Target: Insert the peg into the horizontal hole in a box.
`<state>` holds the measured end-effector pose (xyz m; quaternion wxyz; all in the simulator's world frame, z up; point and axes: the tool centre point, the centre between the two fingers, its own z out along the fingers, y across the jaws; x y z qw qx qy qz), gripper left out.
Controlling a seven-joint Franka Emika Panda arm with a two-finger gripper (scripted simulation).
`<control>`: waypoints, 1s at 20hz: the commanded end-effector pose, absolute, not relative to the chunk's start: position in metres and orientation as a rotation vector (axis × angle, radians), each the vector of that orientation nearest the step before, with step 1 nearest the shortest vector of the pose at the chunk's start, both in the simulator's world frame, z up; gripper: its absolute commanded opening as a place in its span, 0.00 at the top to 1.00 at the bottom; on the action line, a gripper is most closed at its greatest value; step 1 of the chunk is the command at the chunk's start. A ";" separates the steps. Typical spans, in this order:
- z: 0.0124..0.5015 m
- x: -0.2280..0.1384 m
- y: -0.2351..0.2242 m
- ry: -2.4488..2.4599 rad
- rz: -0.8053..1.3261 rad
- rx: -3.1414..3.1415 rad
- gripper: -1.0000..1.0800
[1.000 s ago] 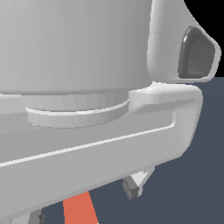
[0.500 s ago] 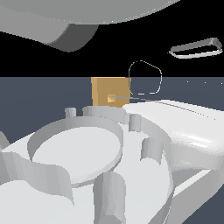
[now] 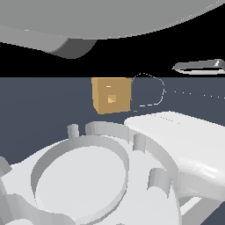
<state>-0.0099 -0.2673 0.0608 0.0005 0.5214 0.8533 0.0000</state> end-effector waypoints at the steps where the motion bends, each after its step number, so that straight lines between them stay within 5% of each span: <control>1: 0.051 -0.010 -0.267 2.682 0.000 1.637 0.04; 12: 0.017 -0.008 -0.269 2.685 0.000 1.631 0.04; 13: 0.017 -0.008 -0.269 2.685 0.000 1.631 1.00; 20: 0.017 -0.008 -0.269 2.685 0.000 1.631 1.00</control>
